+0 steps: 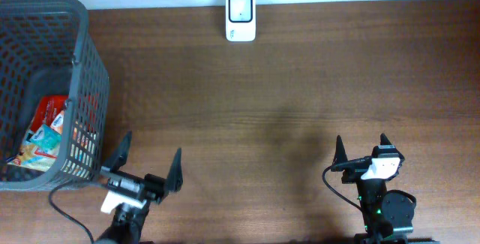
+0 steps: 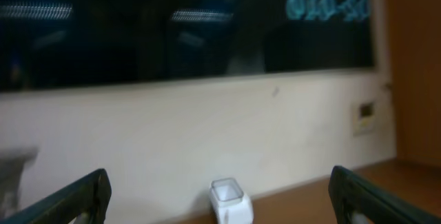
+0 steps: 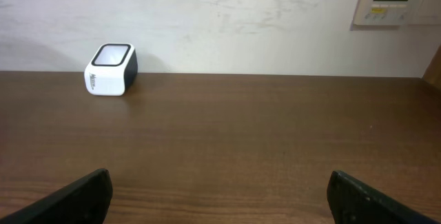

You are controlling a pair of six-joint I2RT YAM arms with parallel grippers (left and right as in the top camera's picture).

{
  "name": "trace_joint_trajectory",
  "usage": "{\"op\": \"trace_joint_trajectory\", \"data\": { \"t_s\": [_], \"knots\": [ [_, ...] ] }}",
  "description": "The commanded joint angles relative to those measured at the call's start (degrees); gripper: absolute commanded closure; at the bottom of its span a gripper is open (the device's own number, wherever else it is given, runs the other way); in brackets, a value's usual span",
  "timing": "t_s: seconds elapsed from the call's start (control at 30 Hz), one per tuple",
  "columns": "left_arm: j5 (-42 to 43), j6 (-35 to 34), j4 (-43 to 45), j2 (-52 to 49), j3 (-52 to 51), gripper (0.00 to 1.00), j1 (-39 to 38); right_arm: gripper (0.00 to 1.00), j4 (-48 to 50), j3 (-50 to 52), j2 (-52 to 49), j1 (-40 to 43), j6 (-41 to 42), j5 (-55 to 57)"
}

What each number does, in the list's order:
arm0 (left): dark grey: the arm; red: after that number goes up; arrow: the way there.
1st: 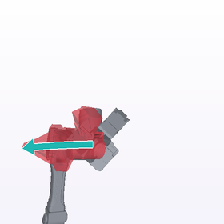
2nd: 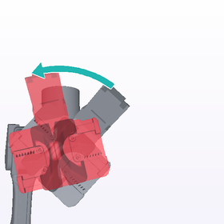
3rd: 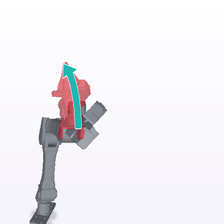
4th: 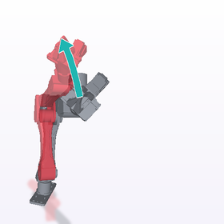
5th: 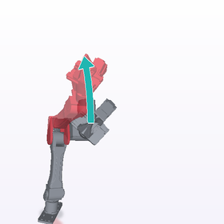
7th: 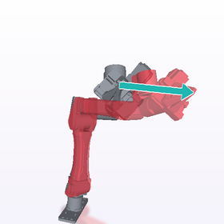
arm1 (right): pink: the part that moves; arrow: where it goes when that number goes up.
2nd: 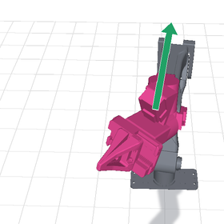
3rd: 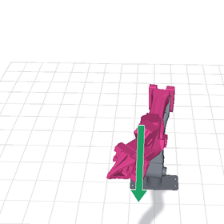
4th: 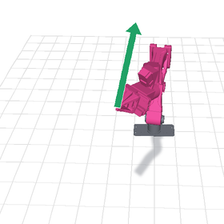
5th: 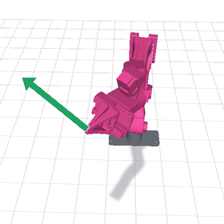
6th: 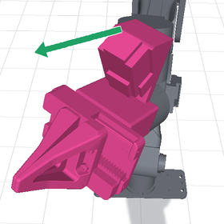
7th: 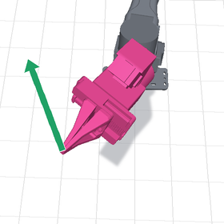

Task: Scan the item barcode
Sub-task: 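Reach the left gripper into the basket and grasp the orange tissue pack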

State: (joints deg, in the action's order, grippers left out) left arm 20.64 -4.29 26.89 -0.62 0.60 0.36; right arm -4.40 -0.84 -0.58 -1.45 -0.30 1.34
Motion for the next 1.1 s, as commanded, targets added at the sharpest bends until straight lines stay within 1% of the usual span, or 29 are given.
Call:
{"op": "trace_joint_trajectory", "data": {
  "t_s": [0.0, 0.07, 0.1, 0.13, 0.17, 0.23, 0.27, 0.3, 0.37, 0.4, 0.47, 0.53, 0.57, 0.6, 0.67, 0.7, 0.73, 0.77, 0.8, 0.83, 0.87, 0.9, 0.97, 1.0, 1.03, 1.07],
  "knots": [
    [7.7, -0.2, 3.2, 0.3, 2.6, 0.01, 0.2, 0.02, -0.1, 0.5, 0.2, 0.3, -0.3, 0.8],
    [7.3, -0.2, 2.4, 0.3, 5.8, 0.01, 0.2, 0.02, -0.1, 0.5, 0.2, 0.3, -0.3, 0.8],
    [4.8, -0.2, 1.5, 0.3, 7.6, 0.01, 0.2, 0.02, -0.1, 0.5, 0.2, 0.3, -0.3, 0.8],
    [0.2, -0.2, -0.7, 0.2, 9.7, 0.01, 0.2, 0.02, -0.1, 0.5, 0.2, 0.3, -0.3, 0.8],
    [-4.7, -0.2, -4.2, -0.2, 12.6, 0.01, 0.2, 0.02, -0.1, 0.5, 0.2, 0.3, -0.3, 0.8],
    [-9.0, -0.1, -10.3, -2.2, 17.3, 0.01, 0.2, 0.02, -0.1, 0.5, 0.2, 0.3, -0.3, 0.8],
    [-10.0, 1.4, -16.3, -6.0, 21.9, 0.01, 0.2, 0.02, -0.1, 0.5, 0.2, 0.3, -0.3, 0.8],
    [-10.0, 2.9, -22.0, -9.8, 26.0, 0.01, 0.2, 0.02, -0.1, 0.5, 0.2, 0.3, -0.3, 0.8],
    [-10.0, 9.3, -35.0, -19.2, 35.4, 0.01, 0.2, 0.02, -0.1, 0.5, 0.2, 0.3, -0.3, 0.8],
    [-9.5, 10.6, -40.9, -24.7, 40.5, 0.01, 0.2, 0.02, -0.1, 0.5, 0.2, 0.3, -0.3, 0.8],
    [-2.3, 10.6, -44.7, -31.1, 45.2, 0.01, 0.2, 0.02, -0.1, 0.5, 0.2, 0.3, -0.3, 0.8],
    [2.7, 10.6, -43.3, -34.6, 45.7, 0.01, 0.2, 0.02, -0.1, 0.5, 0.2, 0.3, -0.3, 0.8],
    [2.0, 10.6, -43.0, -35.6, 46.1, 0.01, 0.2, 0.02, -0.1, 0.5, 0.2, 0.3, -0.3, 0.8],
    [-2.0, 10.2, -44.0, -37.4, 47.8, 0.01, 0.2, 0.02, -0.1, 0.5, 0.2, 0.3, -0.3, 0.8],
    [-9.2, 6.1, -48.3, -41.0, 53.3, 0.01, 0.2, 0.02, -0.1, 0.5, 0.2, 0.3, -0.3, 0.8],
    [-13.8, 2.3, -53.7, -44.3, 58.7, 0.01, 0.2, 0.02, -0.1, 0.5, 0.2, 0.3, -0.3, 0.8],
    [-16.9, 1.3, -62.0, -49.4, 66.7, 0.01, 0.2, 0.02, -0.1, 0.5, 0.2, 0.3, -0.3, 0.8],
    [-17.7, 1.3, -69.0, -54.4, 73.5, 0.01, 0.2, 0.02, -0.1, 0.5, 0.2, 0.3, -0.3, 0.8],
    [-15.3, 1.3, -78.1, -62.4, 84.1, 0.01, 0.2, 0.01, -0.1, 0.5, 0.2, 0.3, -0.3, 0.8],
    [-12.8, 1.3, -81.0, -65.9, 88.2, 0.01, 0.2, 0.02, -0.1, 0.5, 0.2, 0.3, -0.3, 0.8],
    [-12.3, 1.4, -83.6, -69.4, 91.7, 0.01, 0.2, 0.02, -0.1, 0.5, 0.2, 0.3, -0.3, 0.8],
    [-15.5, 1.1, -84.1, -73.3, 94.7, 0.01, 0.2, 0.02, -0.1, 0.5, 0.2, 0.3, -0.3, 0.8],
    [-17.4, -9.4, -85.2, -79.1, 100.3, 0.01, 3.7, 0.02, -0.1, 0.5, 0.2, 0.3, -0.3, 0.8],
    [-17.4, -14.0, -85.0, -81.6, 103.6, 0.01, 7.4, 0.01, -0.1, 0.5, 0.2, 0.3, -0.3, 0.8],
    [-17.4, -16.4, -84.7, -83.7, 106.7, 0.01, 10.8, 0.02, -0.1, 0.5, 0.2, 0.3, -0.3, 0.8],
    [-17.5, -17.1, -84.6, -86.3, 111.1, 0.01, 15.8, 0.02, -0.1, 0.5, 0.2, 0.3, -0.3, 0.8]
  ]
}}
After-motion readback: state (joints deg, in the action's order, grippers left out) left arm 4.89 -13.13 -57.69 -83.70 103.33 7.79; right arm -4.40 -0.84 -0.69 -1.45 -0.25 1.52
